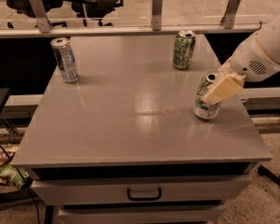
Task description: Pick 7up can
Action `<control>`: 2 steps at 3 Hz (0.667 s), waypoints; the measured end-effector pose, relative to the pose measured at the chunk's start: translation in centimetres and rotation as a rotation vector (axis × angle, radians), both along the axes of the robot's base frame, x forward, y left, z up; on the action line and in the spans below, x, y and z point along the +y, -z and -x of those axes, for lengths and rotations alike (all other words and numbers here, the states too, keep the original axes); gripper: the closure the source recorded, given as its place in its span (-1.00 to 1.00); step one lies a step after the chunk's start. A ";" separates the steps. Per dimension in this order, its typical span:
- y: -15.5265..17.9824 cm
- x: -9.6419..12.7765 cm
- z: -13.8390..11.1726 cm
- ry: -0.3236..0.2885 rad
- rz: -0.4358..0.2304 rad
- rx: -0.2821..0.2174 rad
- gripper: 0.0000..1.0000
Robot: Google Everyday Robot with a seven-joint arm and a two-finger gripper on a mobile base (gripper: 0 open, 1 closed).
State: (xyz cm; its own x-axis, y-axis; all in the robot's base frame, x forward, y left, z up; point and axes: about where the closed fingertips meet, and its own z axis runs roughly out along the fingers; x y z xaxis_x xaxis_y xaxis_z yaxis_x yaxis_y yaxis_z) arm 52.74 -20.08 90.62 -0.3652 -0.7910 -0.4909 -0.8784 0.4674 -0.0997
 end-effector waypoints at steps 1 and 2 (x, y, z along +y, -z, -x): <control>-2.5 0.6 -0.1 -0.013 -0.014 -0.004 0.86; -9.4 2.4 0.4 -0.065 -0.060 -0.028 1.00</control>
Offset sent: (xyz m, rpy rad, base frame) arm 0.0001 0.0207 0.1115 0.0733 -0.0291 0.0575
